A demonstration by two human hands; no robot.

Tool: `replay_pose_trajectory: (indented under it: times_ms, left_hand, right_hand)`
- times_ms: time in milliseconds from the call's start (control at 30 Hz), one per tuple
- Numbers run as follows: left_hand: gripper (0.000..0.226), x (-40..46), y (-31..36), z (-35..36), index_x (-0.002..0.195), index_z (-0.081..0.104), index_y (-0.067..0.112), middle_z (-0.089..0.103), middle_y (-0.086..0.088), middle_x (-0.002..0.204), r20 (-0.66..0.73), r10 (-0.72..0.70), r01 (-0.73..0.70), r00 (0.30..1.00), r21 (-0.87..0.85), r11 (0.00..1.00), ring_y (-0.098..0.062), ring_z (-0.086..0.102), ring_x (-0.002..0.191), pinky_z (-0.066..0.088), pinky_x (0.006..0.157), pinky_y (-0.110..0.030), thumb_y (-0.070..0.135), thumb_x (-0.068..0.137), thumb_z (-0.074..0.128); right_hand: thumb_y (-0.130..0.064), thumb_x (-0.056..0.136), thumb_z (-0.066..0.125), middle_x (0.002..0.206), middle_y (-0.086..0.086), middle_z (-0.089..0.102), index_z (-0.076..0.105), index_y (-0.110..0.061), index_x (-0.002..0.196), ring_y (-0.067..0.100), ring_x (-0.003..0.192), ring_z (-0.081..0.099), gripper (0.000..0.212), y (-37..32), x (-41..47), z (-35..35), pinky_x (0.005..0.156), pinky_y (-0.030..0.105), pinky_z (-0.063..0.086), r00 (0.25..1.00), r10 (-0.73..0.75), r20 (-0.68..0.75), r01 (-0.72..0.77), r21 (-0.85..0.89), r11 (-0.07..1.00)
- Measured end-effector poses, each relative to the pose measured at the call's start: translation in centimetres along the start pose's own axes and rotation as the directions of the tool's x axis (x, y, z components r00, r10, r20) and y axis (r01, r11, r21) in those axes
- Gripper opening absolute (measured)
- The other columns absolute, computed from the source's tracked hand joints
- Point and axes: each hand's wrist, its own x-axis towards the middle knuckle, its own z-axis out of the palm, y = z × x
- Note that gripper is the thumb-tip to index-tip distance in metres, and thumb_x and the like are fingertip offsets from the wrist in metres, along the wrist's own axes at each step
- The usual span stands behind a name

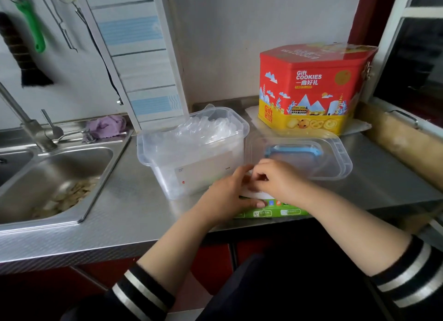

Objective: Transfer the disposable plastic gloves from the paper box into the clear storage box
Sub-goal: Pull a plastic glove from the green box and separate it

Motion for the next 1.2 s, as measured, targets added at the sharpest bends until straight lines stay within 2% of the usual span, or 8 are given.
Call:
replay_pose_trajectory:
  times_ms: [200,400,567,633,733,867,1000,1200]
  left_hand:
    - [0.101,0.5,-0.4,0.4,0.15,0.023,0.029,0.053,0.004,0.139,-0.034,-0.027,0.028,0.999,0.034,0.999,-0.019,0.05,0.126,0.042,0.101,-0.037,0.046,0.071,0.082]
    - [0.076,0.6,-1.0,0.8,0.126,0.044,0.019,0.061,-0.001,0.119,-0.046,-0.091,0.093,0.995,0.055,0.994,-0.022,0.056,0.11,0.046,0.093,-0.039,0.05,0.067,0.082]
    - [0.045,0.1,-0.6,-0.5,0.114,0.052,0.031,0.061,0.016,0.115,-0.028,-0.011,0.007,1.0,-0.14,0.99,-0.005,0.057,0.107,0.036,0.083,-0.005,0.039,0.078,0.078]
    - [0.039,-0.3,-0.6,-1.8,0.112,0.057,0.024,0.067,0.013,0.113,-0.03,0.091,-0.094,0.995,-0.451,0.887,-0.008,0.06,0.113,0.039,0.091,-0.012,0.038,0.08,0.076]
    - [0.065,-0.6,0.6,-3.9,0.102,0.066,0.013,0.071,0.001,0.109,-0.063,0.113,-0.113,0.992,-0.851,0.513,-0.016,0.063,0.11,0.049,0.094,-0.025,0.071,0.072,0.062]
    - [0.088,0.0,2.3,-7.2,0.107,0.063,0.008,0.066,-0.013,0.113,-0.031,-0.065,-0.016,0.997,-0.977,0.211,-0.03,0.057,0.116,0.049,0.093,-0.031,0.077,0.067,0.026]
    - [0.069,0.5,3.2,-10.2,0.101,0.067,0.011,0.073,-0.001,0.085,-0.079,-0.111,-0.04,0.991,-0.948,0.316,-0.016,0.07,0.086,0.053,0.079,-0.027,0.066,0.071,0.038]
    - [0.01,1.7,2.9,-13.7,0.087,0.069,0.019,0.061,0.004,0.058,-0.344,-0.146,-0.132,0.927,-0.668,0.732,-0.009,0.063,0.058,0.052,0.06,-0.023,0.02,0.093,0.062]
  right_hand:
    - [-0.03,0.093,0.06,0.073,-0.005,0.06,0.059,-0.02,0.081,0.016,0.071,0.056,0.016,-0.2,0.2,-0.5,0.067,0.035,0.044,0.99,0.004,-0.14,0.017,0.148,0.989]
    - [-0.018,0.096,0.057,0.074,-0.014,0.058,0.062,-0.015,0.089,-0.005,0.065,0.052,0.009,-2.0,0.4,-5.3,0.063,0.01,0.04,0.879,0.026,-0.476,0.173,0.371,0.912]
    - [-0.012,0.09,0.065,0.067,-0.014,0.068,0.065,-0.027,0.077,0.001,0.068,0.062,0.02,-2.3,0.5,-8.9,0.073,0.022,0.052,0.811,0.027,-0.584,0.348,0.519,0.781]
    - [-0.013,0.088,0.067,0.07,-0.015,0.069,0.066,-0.028,0.079,0.003,0.072,0.062,0.018,-2.3,0.4,-9.4,0.076,0.024,0.052,0.801,0.002,-0.599,0.373,0.501,0.781]
    - [-0.012,0.086,0.069,0.072,-0.023,0.068,0.066,-0.032,0.079,-0.005,0.071,0.06,0.021,-2.3,0.4,-9.5,0.075,0.016,0.049,0.782,-0.031,-0.623,0.409,0.474,0.78]
    - [-0.009,0.086,0.068,0.073,-0.029,0.067,0.066,-0.029,0.081,-0.009,0.072,0.059,0.021,-2.7,0.6,-9.0,0.075,0.009,0.045,0.781,-0.079,-0.619,0.427,0.439,0.791]
    - [-0.01,0.086,0.069,0.075,-0.023,0.068,0.066,-0.031,0.081,-0.009,0.075,0.059,0.021,-3.7,1.4,-8.9,0.075,0.008,0.044,0.806,-0.116,-0.581,0.413,0.411,0.813]
    - [-0.015,0.086,0.069,0.086,-0.004,0.07,0.074,-0.018,0.086,0.009,0.082,0.061,0.006,-5.0,4.6,-8.6,0.076,0.022,0.048,0.779,-0.189,-0.598,0.346,0.158,0.925]
